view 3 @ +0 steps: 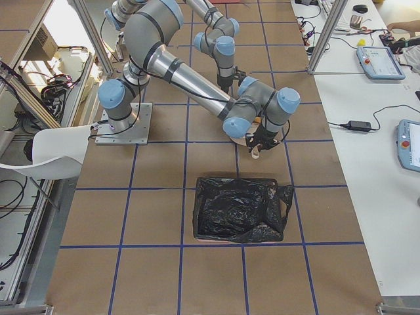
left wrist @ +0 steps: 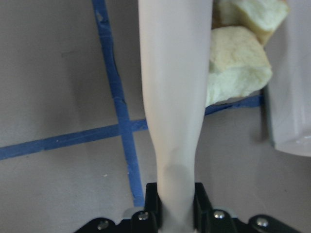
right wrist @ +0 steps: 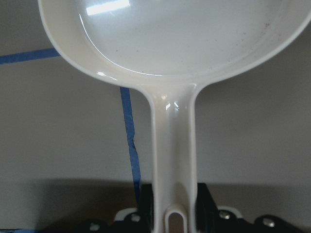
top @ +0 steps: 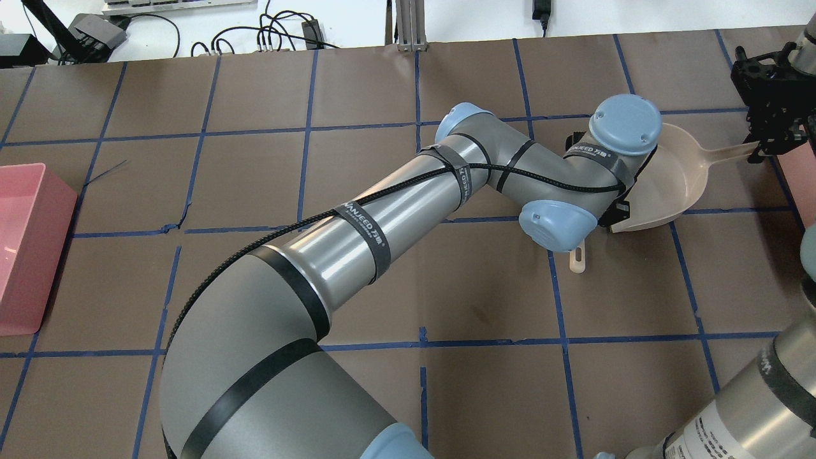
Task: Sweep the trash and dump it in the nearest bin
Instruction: 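Sweep the potato and cube pieces into the dustpan with the left-held brush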
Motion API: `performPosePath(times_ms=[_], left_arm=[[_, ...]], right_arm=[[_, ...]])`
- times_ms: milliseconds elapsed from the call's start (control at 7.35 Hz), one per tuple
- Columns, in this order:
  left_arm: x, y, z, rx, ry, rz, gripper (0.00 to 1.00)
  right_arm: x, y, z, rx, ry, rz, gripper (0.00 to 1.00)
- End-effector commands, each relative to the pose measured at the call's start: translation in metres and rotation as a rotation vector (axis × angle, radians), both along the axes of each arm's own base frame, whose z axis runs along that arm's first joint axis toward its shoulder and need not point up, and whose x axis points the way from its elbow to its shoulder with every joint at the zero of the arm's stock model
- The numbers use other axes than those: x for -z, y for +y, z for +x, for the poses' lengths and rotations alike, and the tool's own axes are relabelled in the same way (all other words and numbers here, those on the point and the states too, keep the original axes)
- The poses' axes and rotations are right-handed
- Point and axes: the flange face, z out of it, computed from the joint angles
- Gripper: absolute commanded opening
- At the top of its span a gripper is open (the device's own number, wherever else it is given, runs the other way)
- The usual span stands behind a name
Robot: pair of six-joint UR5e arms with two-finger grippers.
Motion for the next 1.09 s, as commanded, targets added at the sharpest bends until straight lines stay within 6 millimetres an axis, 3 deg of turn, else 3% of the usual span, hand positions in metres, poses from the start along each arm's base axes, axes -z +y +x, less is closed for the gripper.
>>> performPosePath(times_ms=[0, 272, 680, 952], left_arm=[[-0.003, -0.001, -0.009, 0.018, 0.011, -0.013, 0.05], [-0.016, 0.002, -0.020, 0.044, 0.030, -0.036, 0.05], [-0.029, -0.012, -0.040, 0.093, 0.068, -0.086, 0.06], [-0.044, -0.002, -0.053, 0.128, 0.097, -0.100, 0.06]], right_arm=[[0.001, -0.001, 0.008, -0.004, 0.000, 0.002, 0.00], [0.003, -0.002, 0.011, -0.007, -0.003, 0.005, 0.00], [0.006, -0.001, 0.012, -0.008, -0.009, 0.009, 0.00], [0.006, -0.001, 0.012, -0.006, -0.021, 0.006, 0.00]])
